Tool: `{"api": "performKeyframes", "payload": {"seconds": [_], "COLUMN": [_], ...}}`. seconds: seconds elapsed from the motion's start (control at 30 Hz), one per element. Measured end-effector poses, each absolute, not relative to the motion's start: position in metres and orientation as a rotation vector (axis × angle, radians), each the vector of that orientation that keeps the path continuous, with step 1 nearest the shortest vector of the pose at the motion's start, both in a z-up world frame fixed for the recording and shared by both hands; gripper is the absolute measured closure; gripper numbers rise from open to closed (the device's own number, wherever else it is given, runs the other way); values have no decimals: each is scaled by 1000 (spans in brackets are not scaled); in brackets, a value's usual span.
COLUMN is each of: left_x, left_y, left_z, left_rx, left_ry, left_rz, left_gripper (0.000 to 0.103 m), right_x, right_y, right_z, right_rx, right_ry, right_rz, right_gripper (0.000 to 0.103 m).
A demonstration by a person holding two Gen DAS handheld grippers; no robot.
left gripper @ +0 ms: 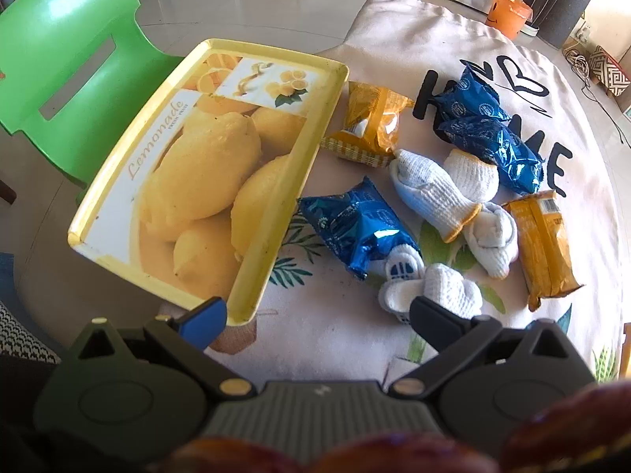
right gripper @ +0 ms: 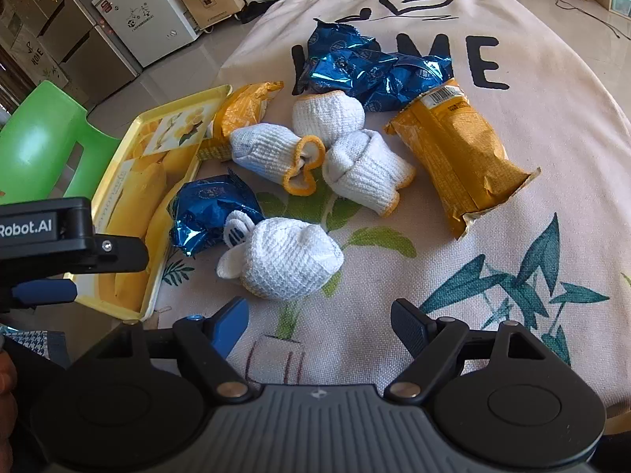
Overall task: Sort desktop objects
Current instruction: 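Move left tool toward blue foil pack while right tool moves toward white glove bundle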
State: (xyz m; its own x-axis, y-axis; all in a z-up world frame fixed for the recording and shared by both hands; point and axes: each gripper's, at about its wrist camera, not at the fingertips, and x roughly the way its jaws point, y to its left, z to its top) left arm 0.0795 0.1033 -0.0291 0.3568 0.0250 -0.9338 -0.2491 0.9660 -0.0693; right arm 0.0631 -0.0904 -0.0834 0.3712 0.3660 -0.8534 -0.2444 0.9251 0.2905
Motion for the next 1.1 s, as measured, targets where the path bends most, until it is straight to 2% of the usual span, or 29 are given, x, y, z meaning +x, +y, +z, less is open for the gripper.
{"api": "performKeyframes", "payload": {"seconds": [0.37,1.1], "left_x": [73,132], "left_y": [108,105], "left_z": [-26,-47], "left_rx": [-196,-260], "left_ry": [1193,1172], "left_rz": [203,89], "left_gripper": [0,0], "right_x": [60,68], "right_y": [-94,-68], "right_z": [-87,-97], "right_rx": [93,98], "right_ry": [1124,1061], "right_rz": [389,399], "right_gripper": [22,22]}}
